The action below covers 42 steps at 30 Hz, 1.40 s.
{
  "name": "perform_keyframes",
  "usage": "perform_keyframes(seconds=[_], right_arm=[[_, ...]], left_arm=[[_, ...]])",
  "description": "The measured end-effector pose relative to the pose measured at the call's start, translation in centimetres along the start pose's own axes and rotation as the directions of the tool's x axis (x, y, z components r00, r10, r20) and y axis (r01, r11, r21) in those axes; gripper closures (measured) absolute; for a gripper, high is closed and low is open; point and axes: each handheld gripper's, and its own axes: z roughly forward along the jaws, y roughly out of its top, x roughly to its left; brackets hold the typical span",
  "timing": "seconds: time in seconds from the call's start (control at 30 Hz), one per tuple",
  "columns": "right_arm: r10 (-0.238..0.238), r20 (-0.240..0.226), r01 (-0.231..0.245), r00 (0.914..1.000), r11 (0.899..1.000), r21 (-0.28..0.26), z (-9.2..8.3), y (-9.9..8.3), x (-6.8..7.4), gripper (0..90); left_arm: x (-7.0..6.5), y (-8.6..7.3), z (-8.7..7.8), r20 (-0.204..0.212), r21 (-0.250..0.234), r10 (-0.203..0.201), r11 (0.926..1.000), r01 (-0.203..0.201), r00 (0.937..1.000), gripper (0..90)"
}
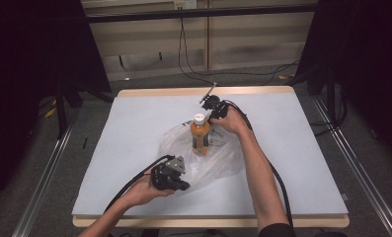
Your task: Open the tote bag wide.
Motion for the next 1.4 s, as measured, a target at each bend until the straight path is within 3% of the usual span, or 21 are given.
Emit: perform_keyframes(seconds=[0.1, 0.13, 0.2, 0.27, 0.33, 0.4, 0.47, 0.53, 0.57, 0.6, 0.73, 0.8, 0.9, 1.0, 1.07, 1.1, 1.13, 1.2, 1.23, 1.37, 1.4], right_arm=[[-0.041, 0.042, 0.041, 0.9983, 0.999, 0.006, 0.1, 0.2, 0.1, 90.0], [-0.036, 0.041, 0.036, 0.9985, 0.999, 0.011, 0.1, 0.3, 0.1, 90.0], [-0.018, 0.038, 0.018, 0.9991, 1.0, 0.011, 0.1, 0.3, 0.1, 90.0], [-0.014, 0.034, 0.014, 0.9993, 1.0, -0.01, 0.0, 0.0, 0.1, 90.0], [-0.017, 0.03, 0.018, 0.9994, 1.0, -0.018, 0.0, -0.2, 0.0, 90.0], [0.007, 0.015, -0.006, 0.9999, 0.999, -0.034, 0.0, -0.4, 0.0, 90.0], [0.001, 0.012, 0.0, 0.9999, 0.999, -0.047, -0.1, -0.5, 0.2, 90.0], [0.0, 0.002, 0.0, 1.0, 0.999, -0.044, -0.1, -0.6, 0.4, 90.0], [-0.009, -0.008, 0.009, 0.9999, 0.999, -0.051, -0.2, -0.6, 0.8, 90.0], [-0.009, -0.008, 0.009, 0.9999, 0.999, -0.051, -0.2, -0.6, 0.8, 90.0], [-0.044, -0.022, 0.042, 0.9988, 0.996, -0.079, -0.5, -0.5, 1.5, 90.0], [-0.034, -0.038, 0.029, 0.9987, 0.991, -0.133, -1.6, -0.3, 2.0, 90.0], [-0.05, -0.037, 0.044, 0.998, 0.987, -0.155, -2.9, -0.4, 2.2, 90.0], [-0.038, -0.046, 0.029, 0.9982, 0.984, -0.177, -3.7, -0.8, 2.1, 90.0], [-0.039, -0.06, 0.025, 0.9974, 0.974, -0.223, -4.7, -1.6, 2.0, 90.0], [-0.039, -0.06, 0.025, 0.9974, 0.974, -0.223, -4.7, -1.6, 2.0, 90.0], [-0.043, -0.058, 0.029, 0.9974, 0.973, -0.23, -5.0, -1.9, 2.0, 90.0], [-0.052, -0.063, 0.035, 0.9967, 0.967, -0.251, -5.5, -2.4, 2.0, 90.0], [-0.057, -0.057, 0.04, 0.9967, 0.965, -0.259, -5.6, -2.6, 2.0, 90.0], [-0.026, -0.076, 0.003, 0.9968, 0.956, -0.295, -6.5, -3.9, 2.1, 90.0], [-0.017, -0.079, -0.008, 0.9967, 0.952, -0.305, -6.7, -4.2, 2.1, 90.0]], left_arm=[[0.1, 0.0, -0.1, -0.002, 0.006, 0.01, 0.9999, -0.01, 0.9999, 90.0], [0.3, 0.2, -0.1, -0.029, 0.013, 0.008, 0.9999, -0.008, 0.9995, 90.0], [0.5, 0.2, -0.1, -0.02, 0.014, 0.005, 0.9999, -0.005, 0.9998, 90.0], [0.9, 0.5, 0.0, -0.055, 0.018, 0.006, 0.9998, -0.005, 0.9985, 90.0], [1.6, 0.6, -0.1, -0.028, 0.026, 0.001, 0.9997, 0.0, 0.9996, 90.0], [1.9, 0.5, 0.1, -0.062, -0.01, -0.033, 0.9994, 0.033, 0.9975, 90.0], [2.1, 0.4, 0.0, -0.076, -0.005, -0.031, 0.9995, 0.031, 0.9966, 90.0], [2.5, 0.3, -0.1, -0.043, -0.01, -0.045, 0.999, 0.044, 0.9981, 90.0], [2.5, 0.1, 0.0, -0.065, -0.04, -0.057, 0.9977, 0.054, 0.9963, 90.0], [2.6, 0.0, -0.1, -0.048, -0.042, -0.073, 0.9966, 0.071, 0.9962, 90.0], [3.0, -0.4, -0.3, -0.048, -0.068, -0.103, 0.9927, 0.099, 0.9936, 90.0], [3.2, -0.6, -0.6, -0.058, -0.089, -0.121, 0.9893, 0.116, 0.9909, 90.0], [3.4, -0.7, -1.5, -0.076, -0.144, -0.141, 0.9812, 0.129, 0.9871, 90.0], [3.7, -1.0, -2.2, -0.078, -0.211, -0.167, 0.9662, 0.147, 0.9828, 90.0], [3.9, -1.2, -2.6, -0.097, -0.248, -0.19, 0.9554, 0.161, 0.977, 90.0], [4.1, -1.3, -2.7, -0.097, -0.258, -0.2, 0.9512, 0.169, 0.975, 90.0], [4.3, -1.4, -2.9, -0.101, -0.258, -0.195, 0.9523, 0.164, 0.9756, 90.0], [4.6, -1.6, -2.9, -0.113, -0.285, -0.223, 0.941, 0.183, 0.9683, 90.0], [4.7, -1.7, -3.0, -0.117, -0.287, -0.223, 0.9403, 0.182, 0.9678, 90.0], [4.7, -1.8, -3.4, -0.124, -0.323, -0.232, 0.9287, 0.182, 0.9648, 88.5], [4.6, -1.8, -3.5, -0.128, -0.348, -0.24, 0.9194, 0.183, 0.9623, 86.8]])
